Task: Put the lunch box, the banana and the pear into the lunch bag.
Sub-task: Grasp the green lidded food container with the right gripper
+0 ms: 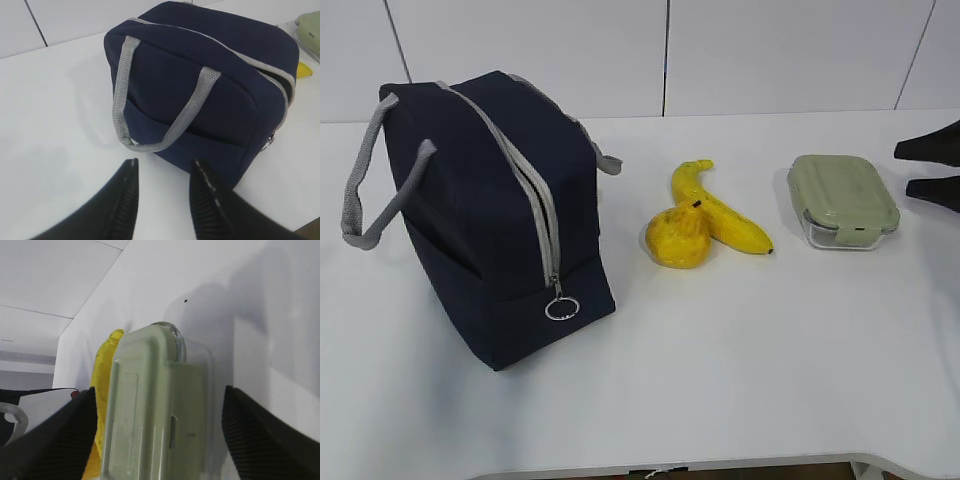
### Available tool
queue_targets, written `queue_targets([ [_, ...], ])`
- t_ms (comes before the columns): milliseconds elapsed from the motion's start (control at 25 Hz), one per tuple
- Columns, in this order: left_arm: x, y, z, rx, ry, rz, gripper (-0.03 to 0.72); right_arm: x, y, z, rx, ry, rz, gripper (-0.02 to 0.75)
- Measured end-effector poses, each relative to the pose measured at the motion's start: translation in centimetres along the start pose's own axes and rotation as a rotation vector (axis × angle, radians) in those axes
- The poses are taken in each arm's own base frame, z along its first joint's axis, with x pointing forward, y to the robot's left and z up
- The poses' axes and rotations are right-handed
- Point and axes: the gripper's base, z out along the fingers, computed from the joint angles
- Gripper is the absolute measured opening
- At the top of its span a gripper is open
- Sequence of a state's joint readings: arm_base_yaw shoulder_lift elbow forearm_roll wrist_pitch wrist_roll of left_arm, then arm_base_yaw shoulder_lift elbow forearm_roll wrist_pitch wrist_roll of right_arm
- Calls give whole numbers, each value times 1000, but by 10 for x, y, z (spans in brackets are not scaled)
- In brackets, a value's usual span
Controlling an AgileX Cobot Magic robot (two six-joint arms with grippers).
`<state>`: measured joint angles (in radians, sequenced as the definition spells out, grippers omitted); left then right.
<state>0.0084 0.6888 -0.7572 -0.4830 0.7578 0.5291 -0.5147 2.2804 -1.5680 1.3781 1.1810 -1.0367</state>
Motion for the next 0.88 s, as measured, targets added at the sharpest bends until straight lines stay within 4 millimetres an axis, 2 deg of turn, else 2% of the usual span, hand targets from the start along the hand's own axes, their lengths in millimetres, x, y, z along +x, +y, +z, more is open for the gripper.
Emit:
queue_targets([
  [280,0,0,0,1,0,-1,242,1,1,6,-12,1,0,626],
  [720,0,0,0,2,1,-1,242,9,-18,16,-22,1,61,642],
  [880,0,0,0,3,3,-1,242,12,-18,25,-32,8,71,641],
])
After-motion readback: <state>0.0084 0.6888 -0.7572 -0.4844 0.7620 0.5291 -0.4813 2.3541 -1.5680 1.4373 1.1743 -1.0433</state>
